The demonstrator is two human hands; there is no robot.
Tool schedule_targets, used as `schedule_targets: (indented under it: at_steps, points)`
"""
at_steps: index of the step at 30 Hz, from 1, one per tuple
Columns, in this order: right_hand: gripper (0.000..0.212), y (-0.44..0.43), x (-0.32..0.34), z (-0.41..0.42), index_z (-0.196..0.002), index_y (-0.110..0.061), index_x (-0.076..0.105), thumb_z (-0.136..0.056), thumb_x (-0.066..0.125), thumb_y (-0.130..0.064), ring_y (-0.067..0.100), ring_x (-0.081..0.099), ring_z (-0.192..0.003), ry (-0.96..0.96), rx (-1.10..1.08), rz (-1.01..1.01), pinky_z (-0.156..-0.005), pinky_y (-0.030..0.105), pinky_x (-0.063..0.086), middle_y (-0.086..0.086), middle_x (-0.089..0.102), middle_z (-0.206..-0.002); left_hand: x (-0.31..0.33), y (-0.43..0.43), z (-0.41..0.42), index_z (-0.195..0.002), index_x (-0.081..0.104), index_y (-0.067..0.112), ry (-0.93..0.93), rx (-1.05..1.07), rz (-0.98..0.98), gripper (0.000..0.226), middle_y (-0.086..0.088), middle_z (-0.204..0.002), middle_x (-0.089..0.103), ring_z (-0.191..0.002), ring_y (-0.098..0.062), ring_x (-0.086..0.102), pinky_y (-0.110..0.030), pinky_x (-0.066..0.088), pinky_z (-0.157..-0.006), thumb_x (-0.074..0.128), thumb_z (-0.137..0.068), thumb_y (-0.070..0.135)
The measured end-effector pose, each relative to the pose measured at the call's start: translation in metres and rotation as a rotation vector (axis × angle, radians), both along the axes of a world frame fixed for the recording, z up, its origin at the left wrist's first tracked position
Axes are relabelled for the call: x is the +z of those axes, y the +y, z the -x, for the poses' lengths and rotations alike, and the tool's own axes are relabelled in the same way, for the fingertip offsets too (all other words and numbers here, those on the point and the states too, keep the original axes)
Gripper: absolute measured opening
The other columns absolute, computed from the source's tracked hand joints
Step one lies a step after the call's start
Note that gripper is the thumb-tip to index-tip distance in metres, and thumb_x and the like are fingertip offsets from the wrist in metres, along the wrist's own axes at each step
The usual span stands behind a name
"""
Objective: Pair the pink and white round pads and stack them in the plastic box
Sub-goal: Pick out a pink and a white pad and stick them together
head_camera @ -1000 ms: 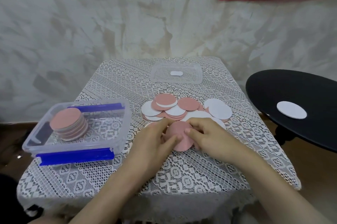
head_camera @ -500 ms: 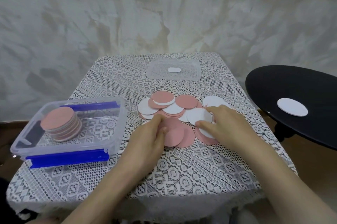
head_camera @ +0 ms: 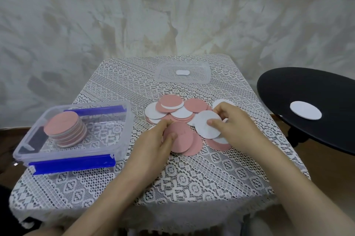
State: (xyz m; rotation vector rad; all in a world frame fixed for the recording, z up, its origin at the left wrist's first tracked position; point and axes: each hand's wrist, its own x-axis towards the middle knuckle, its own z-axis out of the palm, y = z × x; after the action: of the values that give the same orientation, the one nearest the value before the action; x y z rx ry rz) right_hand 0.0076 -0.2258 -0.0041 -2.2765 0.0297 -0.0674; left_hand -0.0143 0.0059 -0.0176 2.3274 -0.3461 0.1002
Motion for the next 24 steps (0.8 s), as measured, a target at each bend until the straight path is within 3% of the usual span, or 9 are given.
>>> schedule_targets:
  at_steps: [3,6,7,9,13,15,19,22,24]
  points:
    - [0.008,0.001,0.000,0.003,-0.095,-0.021,0.065,-0.099,0.062,-0.027,0.022,0.065,-0.092,-0.031,0.042,-0.122,-0.083,0.043,0.052,-0.005,0.072,-0.096,0.000,0.000,0.000,-0.131,0.055,0.033,0.007,0.002,0.004,0.029,0.018,-0.114,0.067,-0.096,-0.001,0.061,-0.034,0.052,-0.084,0.049,-0.102,0.035]
    - [0.016,0.005,0.003,0.007,-0.093,-0.009,0.063,-0.103,0.056,-0.019,0.009,0.058,-0.064,-0.031,0.076,-0.228,-0.060,0.028,0.045,-0.012,0.068,-0.073,0.000,0.000,0.000,-0.131,0.055,0.034,-0.005,-0.013,0.027,0.029,0.021,-0.113,0.067,-0.099,0.001,0.061,-0.031,0.052,-0.084,0.049,-0.103,0.033]
    - [0.017,0.007,0.003,0.008,-0.092,-0.007,0.061,-0.104,0.054,-0.016,0.003,0.051,-0.053,-0.006,0.087,-0.266,-0.055,0.023,0.044,-0.015,0.062,-0.061,-0.001,0.001,0.000,-0.130,0.056,0.035,-0.009,-0.021,0.046,0.028,0.024,-0.107,0.067,-0.096,0.004,0.061,-0.028,0.051,-0.079,0.049,-0.103,0.032]
    - [0.017,0.011,0.000,0.012,-0.092,-0.009,0.061,-0.105,0.053,-0.016,0.005,0.047,-0.046,0.041,0.118,-0.306,-0.052,0.026,0.049,-0.015,0.055,-0.051,-0.001,0.001,0.001,-0.125,0.058,0.037,0.012,-0.038,0.094,0.025,0.029,-0.080,0.065,-0.077,0.007,0.059,-0.018,0.043,-0.063,0.046,-0.105,0.028]
    - [0.017,0.025,-0.005,0.020,-0.091,-0.027,0.067,-0.103,0.055,-0.024,0.013,0.055,-0.048,0.052,0.177,-0.232,-0.047,0.025,0.045,-0.002,0.058,-0.058,0.002,0.000,0.007,-0.118,0.060,0.037,0.110,-0.058,0.231,0.028,0.008,-0.055,0.060,-0.046,-0.003,0.052,-0.018,0.040,-0.049,0.038,-0.107,0.023]
    - [0.015,0.031,-0.007,0.022,-0.094,-0.028,0.069,-0.102,0.057,-0.024,0.014,0.057,-0.049,0.051,0.198,-0.257,-0.050,0.029,0.048,-0.005,0.059,-0.058,0.004,-0.001,0.010,-0.115,0.060,0.038,0.153,-0.065,0.311,0.025,0.001,-0.055,0.059,-0.045,-0.009,0.054,-0.024,0.043,-0.046,0.039,-0.107,0.027]
    - [0.010,0.041,-0.011,0.027,-0.093,-0.026,0.070,-0.098,0.064,-0.020,0.010,0.057,-0.052,0.054,0.228,-0.306,-0.048,0.028,0.048,-0.012,0.062,-0.065,0.005,0.002,0.014,-0.114,0.060,0.033,0.177,-0.095,0.305,0.016,0.008,-0.061,0.064,-0.050,-0.010,0.059,-0.030,0.049,-0.046,0.053,-0.102,0.025]
    - [0.008,0.040,-0.010,0.025,-0.096,-0.026,0.072,-0.098,0.064,-0.027,0.005,0.063,-0.061,0.004,0.179,-0.175,-0.059,0.028,0.050,-0.013,0.069,-0.071,0.004,0.007,0.013,-0.115,0.061,0.032,0.157,-0.041,0.232,0.021,0.008,-0.061,0.061,-0.049,-0.007,0.057,-0.023,0.046,-0.049,0.051,-0.102,0.018]
    - [0.016,0.034,-0.007,0.022,-0.106,-0.029,0.072,-0.096,0.063,-0.038,0.009,0.064,-0.074,-0.048,0.159,0.115,-0.068,0.034,0.051,-0.012,0.068,-0.078,0.005,0.012,0.012,-0.117,0.060,0.032,0.136,-0.009,0.193,0.024,0.011,-0.069,0.061,-0.055,-0.004,0.057,-0.018,0.042,-0.052,0.049,-0.102,0.017]
